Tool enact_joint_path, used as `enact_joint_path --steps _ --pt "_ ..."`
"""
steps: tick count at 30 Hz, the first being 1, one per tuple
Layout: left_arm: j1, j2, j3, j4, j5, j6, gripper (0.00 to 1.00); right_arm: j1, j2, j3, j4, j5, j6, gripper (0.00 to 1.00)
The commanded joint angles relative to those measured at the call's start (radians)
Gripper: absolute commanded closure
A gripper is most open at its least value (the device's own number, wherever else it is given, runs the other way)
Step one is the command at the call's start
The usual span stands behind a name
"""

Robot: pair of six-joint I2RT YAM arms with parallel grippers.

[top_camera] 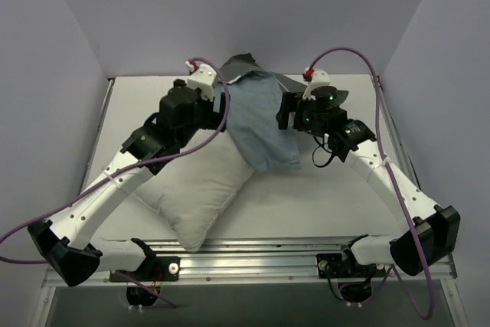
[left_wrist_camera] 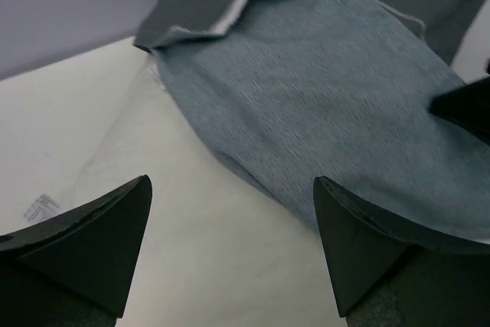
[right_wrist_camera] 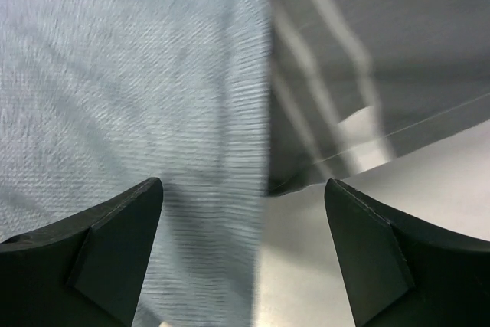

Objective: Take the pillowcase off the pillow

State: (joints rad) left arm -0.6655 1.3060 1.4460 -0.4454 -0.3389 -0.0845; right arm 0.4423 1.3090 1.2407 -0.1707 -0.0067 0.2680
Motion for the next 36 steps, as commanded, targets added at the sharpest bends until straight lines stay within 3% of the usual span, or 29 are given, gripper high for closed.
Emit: enact_joint_path --steps 1,4,7,14,17,24,27,31,36 --pt "-0.108 -0.040 -0.146 -0.019 -0.092 -0.076 0.06 0.083 0.010 -0.069 0.063 -0.013 0.007 0.18" --pt "-0.108 -0.083 -0.345 0.034 -0.098 -0.161 0.06 0.136 0.032 -0.110 0.091 -0.036 0.019 0.19" --pt "-0.079 -0.088 -0.452 0.086 -0.181 -0.188 0.06 0.214 0.049 -0.150 0.129 -0.039 0.049 0.20" --pt "0.024 0.004 -0.423 0.223 -0.130 -0.140 0.06 0.363 0.094 -0.188 0.240 0.022 0.118 0.20" --pt "0.020 0.006 -0.356 0.197 -0.103 -0.113 0.06 0.377 0.089 -0.178 0.228 0.077 0.129 0.20" --pt "-0.065 -0.212 -0.429 0.175 0.017 -0.008 0.06 0.375 0.015 -0.181 0.211 0.206 0.108 0.20" --pt "-0.181 -0.275 -0.488 0.174 -0.021 0.081 0.06 0.375 0.027 -0.172 0.188 0.235 0.086 0.17" --pt "-0.311 -0.251 -0.539 0.174 -0.086 0.156 0.06 0.372 0.038 -0.164 0.175 0.251 0.080 0.14" --pt "-0.373 -0.159 -0.573 0.212 -0.175 0.178 0.06 0.371 0.026 -0.156 0.175 0.254 0.073 0.11"
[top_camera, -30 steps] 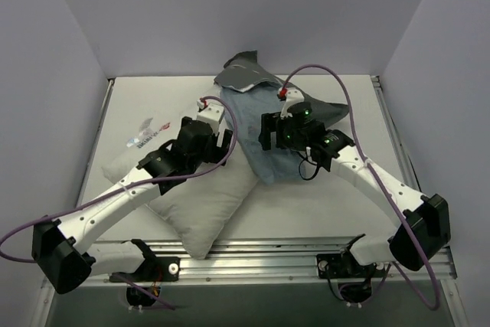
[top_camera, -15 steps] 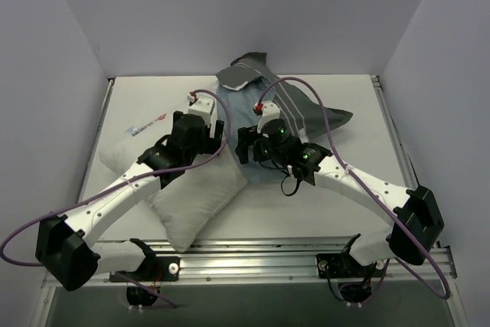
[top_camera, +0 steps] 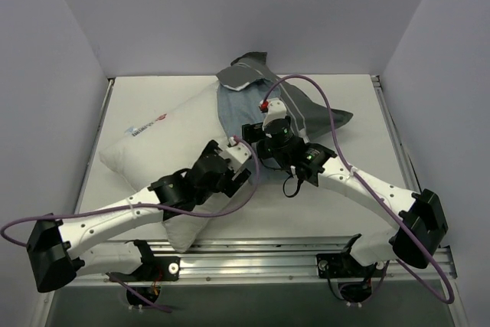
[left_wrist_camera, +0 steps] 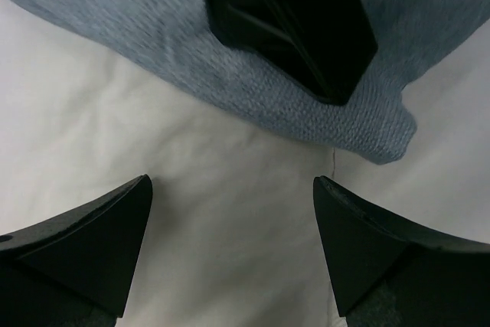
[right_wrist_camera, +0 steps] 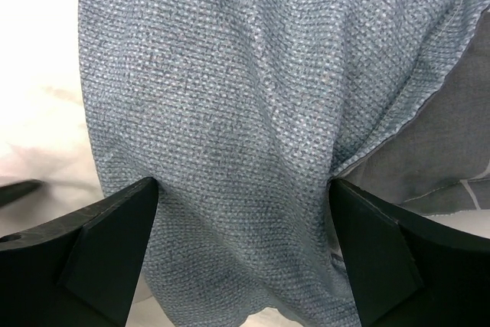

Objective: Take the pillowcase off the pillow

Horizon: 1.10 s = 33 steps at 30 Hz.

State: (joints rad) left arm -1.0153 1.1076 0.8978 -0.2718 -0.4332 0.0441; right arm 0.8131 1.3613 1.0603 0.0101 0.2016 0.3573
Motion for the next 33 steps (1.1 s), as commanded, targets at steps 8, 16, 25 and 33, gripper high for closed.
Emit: enact_joint_path --steps 8,16,25,33 --pt "-0.023 0.132 -0.088 0.112 -0.187 -0.099 0.06 0.000 -0.022 0.021 -0.006 0.028 -0.034 0.10" --pt "-0.009 0.100 -0.123 0.128 -0.174 -0.180 0.39 0.001 -0.027 0.024 0.007 -0.016 -0.055 0.09" --pt "0.020 0.022 -0.149 0.109 -0.124 -0.256 0.98 0.012 -0.013 0.061 0.014 -0.039 -0.090 0.08" --pt "0.043 -0.026 -0.146 0.102 -0.085 -0.279 0.98 0.058 0.074 0.127 0.054 0.022 -0.092 0.07"
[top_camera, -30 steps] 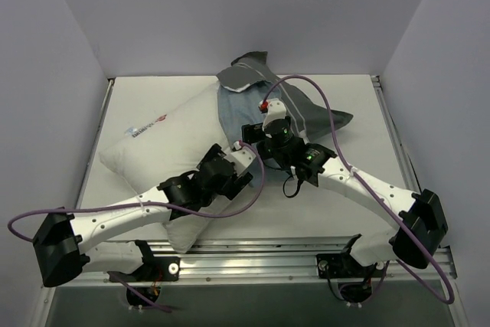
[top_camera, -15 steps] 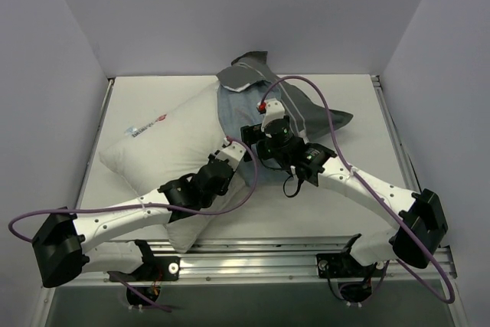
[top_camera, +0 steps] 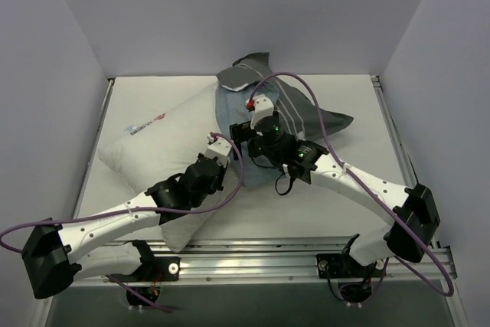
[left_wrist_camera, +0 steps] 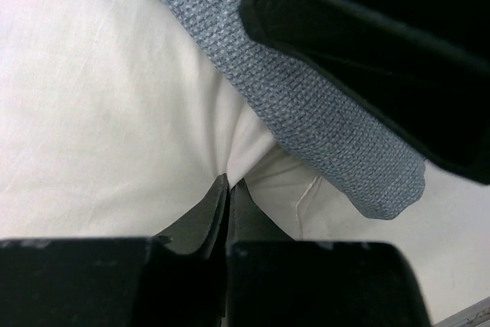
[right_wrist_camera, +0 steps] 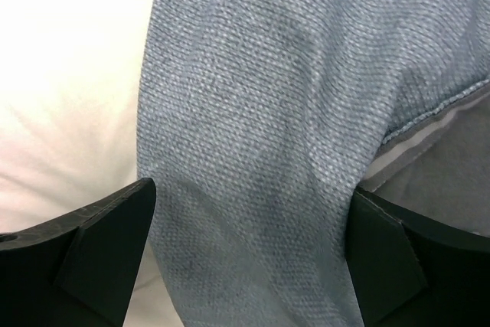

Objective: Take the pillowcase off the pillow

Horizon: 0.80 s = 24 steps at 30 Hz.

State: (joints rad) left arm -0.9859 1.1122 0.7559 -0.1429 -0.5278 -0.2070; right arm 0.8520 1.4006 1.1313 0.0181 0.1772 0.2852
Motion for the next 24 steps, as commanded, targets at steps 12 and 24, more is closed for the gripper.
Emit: enact_joint_path --steps 12,24 --pt "0.032 -0.080 0.092 -0.263 -0.012 -0.130 0.98 -0.040 0.247 0.030 0.048 0.366 0.084 0.76" --pt "0.187 -0.218 0.141 -0.506 0.106 -0.241 0.98 -0.427 0.115 -0.019 -0.066 0.470 0.195 1.00"
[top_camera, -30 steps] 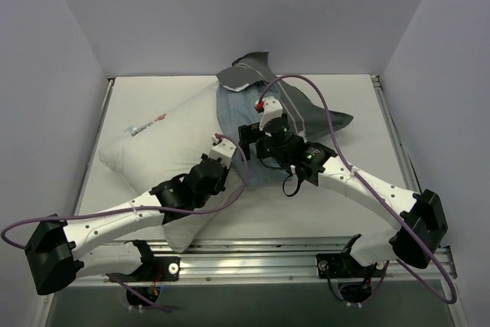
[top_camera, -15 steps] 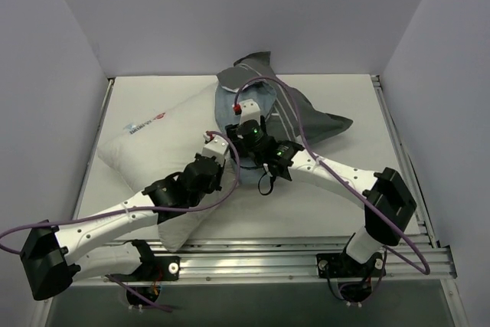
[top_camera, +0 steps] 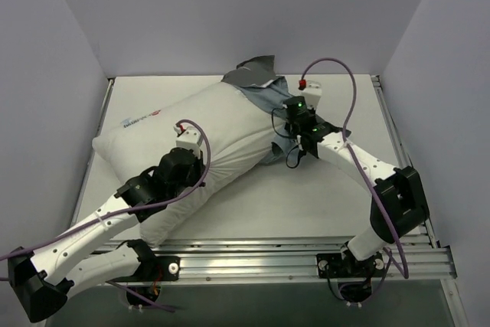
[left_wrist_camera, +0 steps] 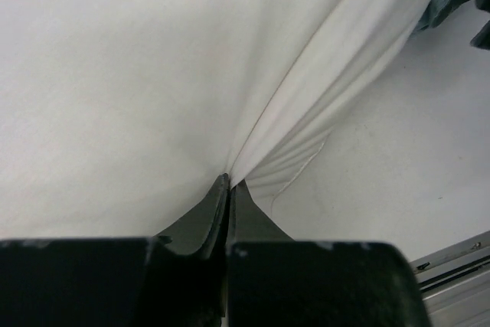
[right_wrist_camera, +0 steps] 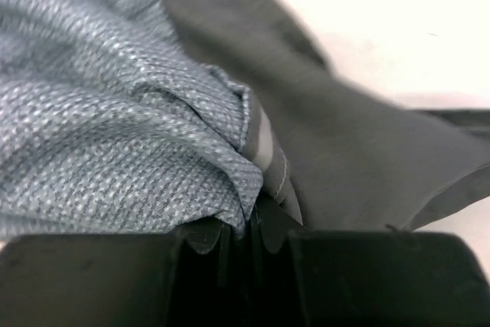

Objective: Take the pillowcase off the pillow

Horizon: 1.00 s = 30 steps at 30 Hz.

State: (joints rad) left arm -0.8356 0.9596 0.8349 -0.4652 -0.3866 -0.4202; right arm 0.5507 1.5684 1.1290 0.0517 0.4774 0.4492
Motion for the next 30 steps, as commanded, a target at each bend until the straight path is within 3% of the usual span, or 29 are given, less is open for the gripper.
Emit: enact_joint_path --steps 1,5,15,19,25,30 --pt "0.055 -0.084 0.079 -0.217 -0.044 -0.026 0.98 -0.177 -0.068 -0.014 -0.102 0.152 0.042 1.00" --pt "0.093 -0.133 0.121 -0.286 -0.096 -0.006 0.98 -0.283 -0.088 0.015 -0.107 0.090 0.057 1.00" --pt "0.128 -0.202 0.181 -0.464 -0.210 -0.026 0.98 -0.402 -0.123 0.064 -0.136 0.030 0.045 1.00" --pt "0.135 -0.217 0.190 -0.469 -0.245 -0.035 0.98 -0.489 -0.154 0.052 -0.128 -0.058 0.040 1.00" --pt "0.136 -0.209 0.170 -0.340 -0.063 0.041 0.98 -0.441 -0.214 0.017 -0.069 -0.386 -0.023 1.00" --pt "0.135 -0.226 0.161 -0.265 0.093 0.073 0.98 -0.321 -0.284 -0.026 -0.093 -0.401 -0.053 1.00"
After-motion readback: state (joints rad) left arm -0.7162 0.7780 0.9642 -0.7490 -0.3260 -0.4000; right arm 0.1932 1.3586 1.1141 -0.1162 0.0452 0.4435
